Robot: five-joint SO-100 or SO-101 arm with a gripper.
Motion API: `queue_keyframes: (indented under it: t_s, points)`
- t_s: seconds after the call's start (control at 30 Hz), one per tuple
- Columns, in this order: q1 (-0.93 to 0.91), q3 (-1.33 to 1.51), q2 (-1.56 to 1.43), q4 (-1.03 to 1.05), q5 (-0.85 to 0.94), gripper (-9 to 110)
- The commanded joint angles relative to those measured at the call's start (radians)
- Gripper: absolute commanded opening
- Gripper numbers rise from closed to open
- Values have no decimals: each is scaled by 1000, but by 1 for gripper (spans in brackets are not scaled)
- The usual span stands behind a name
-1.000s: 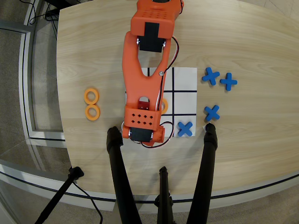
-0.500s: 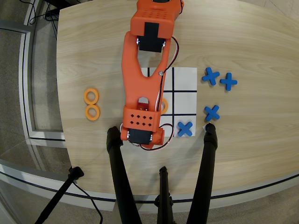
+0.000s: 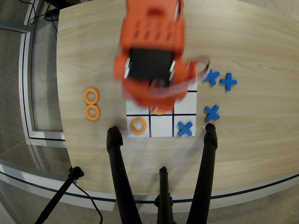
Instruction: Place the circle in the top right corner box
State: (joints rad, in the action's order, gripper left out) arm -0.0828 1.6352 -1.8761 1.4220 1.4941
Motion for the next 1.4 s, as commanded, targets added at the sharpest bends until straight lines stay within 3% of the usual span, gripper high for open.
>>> queue_keyframes:
  t_s: [0.0, 0.23, 0.4, 0.67, 1.37]
  points:
    - [31, 485, -477, -80, 61, 8]
    - [20, 1212, -1086, -252, 160, 8]
    - [11, 1457, -1347, -218, 161, 8]
    - [58, 1566, -1480, -126, 114, 0]
    - [60, 1568, -1480, -126, 118, 0]
